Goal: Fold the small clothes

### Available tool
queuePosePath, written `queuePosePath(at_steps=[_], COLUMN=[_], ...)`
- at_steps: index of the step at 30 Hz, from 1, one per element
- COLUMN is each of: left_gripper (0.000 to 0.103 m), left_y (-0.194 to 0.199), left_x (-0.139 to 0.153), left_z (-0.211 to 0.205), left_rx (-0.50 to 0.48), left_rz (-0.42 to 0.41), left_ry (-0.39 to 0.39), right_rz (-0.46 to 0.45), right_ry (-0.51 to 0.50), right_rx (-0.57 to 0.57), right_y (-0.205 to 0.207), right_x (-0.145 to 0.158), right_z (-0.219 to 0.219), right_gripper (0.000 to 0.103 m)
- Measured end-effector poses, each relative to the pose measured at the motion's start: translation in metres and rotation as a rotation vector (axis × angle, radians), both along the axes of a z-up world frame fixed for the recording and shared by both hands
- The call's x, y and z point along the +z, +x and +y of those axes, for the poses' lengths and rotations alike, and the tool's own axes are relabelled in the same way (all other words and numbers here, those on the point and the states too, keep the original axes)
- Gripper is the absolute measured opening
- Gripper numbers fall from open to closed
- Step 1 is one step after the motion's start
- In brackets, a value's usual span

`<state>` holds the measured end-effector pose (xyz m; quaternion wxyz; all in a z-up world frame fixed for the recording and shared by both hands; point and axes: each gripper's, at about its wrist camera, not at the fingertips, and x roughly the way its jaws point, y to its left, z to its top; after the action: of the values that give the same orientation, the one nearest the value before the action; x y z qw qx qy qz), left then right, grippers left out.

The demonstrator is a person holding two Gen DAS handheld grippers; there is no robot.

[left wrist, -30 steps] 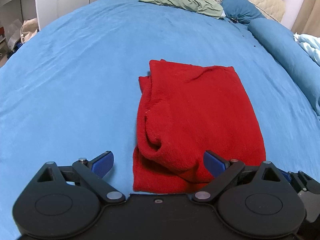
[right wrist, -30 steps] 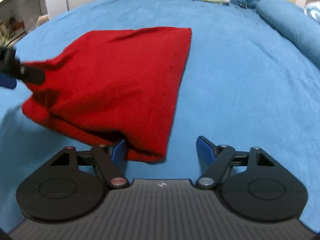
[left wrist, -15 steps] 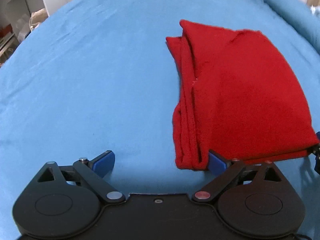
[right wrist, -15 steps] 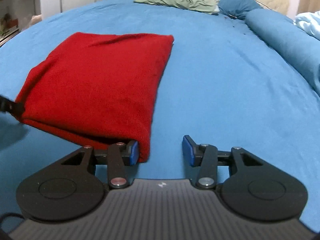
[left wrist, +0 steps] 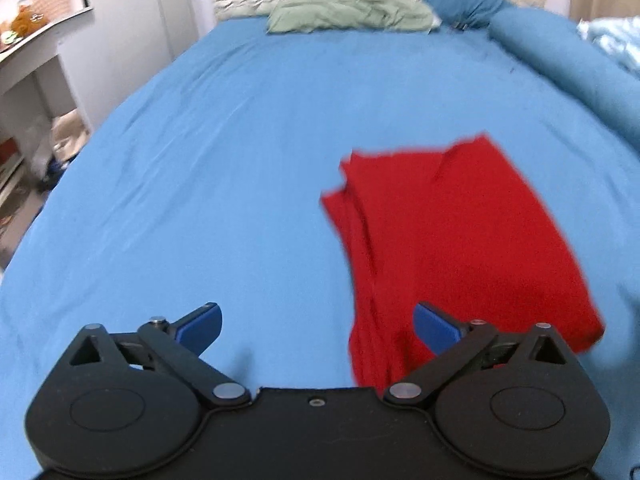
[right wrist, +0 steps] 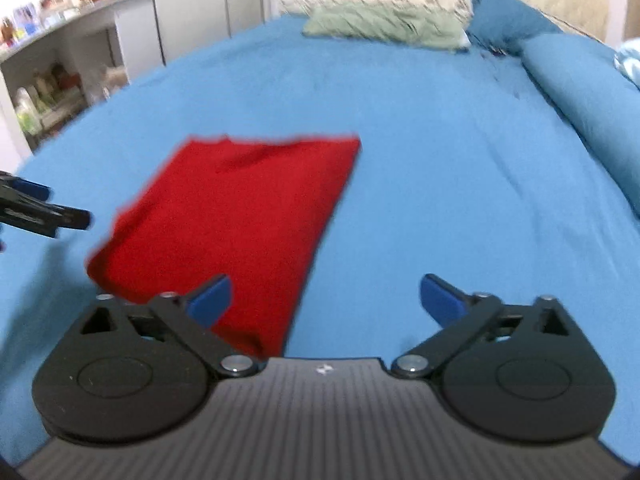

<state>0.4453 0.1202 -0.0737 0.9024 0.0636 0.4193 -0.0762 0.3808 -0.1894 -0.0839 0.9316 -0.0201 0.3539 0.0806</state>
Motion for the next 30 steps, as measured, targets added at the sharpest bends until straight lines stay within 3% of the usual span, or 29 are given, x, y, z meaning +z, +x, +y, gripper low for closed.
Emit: queuePosePath(at_steps=[3,6,10,16,18,19,20,23,30], left_gripper=[0.103,0.098,0.082,0.078,0.062,0.048,0.041,0.022,0.018], left_y=[0.045,0.083,0.104,0.112,0.111,0.111,0.112,0.109,0.085], left_x=[-0.003,-0.023,-0.050,-0.068,-0.068,-0.067,-0.066,-0.056,-0.028], left_z=[0.000,-0.004,-0.017,-0.016,-0.018,-0.018,-0.019,-0.023,-0.043], left_rx=[-0.014,-0.026,-0.055,-0.049,-0.074,-0.085,-0.085,-0.067,-0.073], left_rz=[0.070,0.158,0.244,0.271,0.273,0.282,0.287,0.279,0.191], left_ry=[-0.087,-0.174,-0.216,-0.289,-0.303,-0.320,-0.328,-0.309,-0.244], right_rz=[0.089,0.192,0.291,0.359,0.355,0.345,0.337,0.307,0.243], right_ry=[0.132,0.231,0.324,0.392,0.413,0.410,0.408,0.399,0.403], right_rx=[0.011,-0.010,-0.047,-0.085,-0.087,-0.081,-0.077,-0.083,-0.026], right_y=[0.043,0.086,0.122,0.141,0.140,0.138,0.138,0.134,0.120], right_x=[0.008,-0.009,-0.041,-0.077,-0.080,-0.079,-0.078,-0.068,-0.036], right_z=[-0.011,-0.014,-0.012,-0.007,-0.008,-0.007,-0.003,-0.002,-0.001], right_gripper=[0.103,0.103,0.103,0.075,0.066,0.061,0.053,0.043,0.036])
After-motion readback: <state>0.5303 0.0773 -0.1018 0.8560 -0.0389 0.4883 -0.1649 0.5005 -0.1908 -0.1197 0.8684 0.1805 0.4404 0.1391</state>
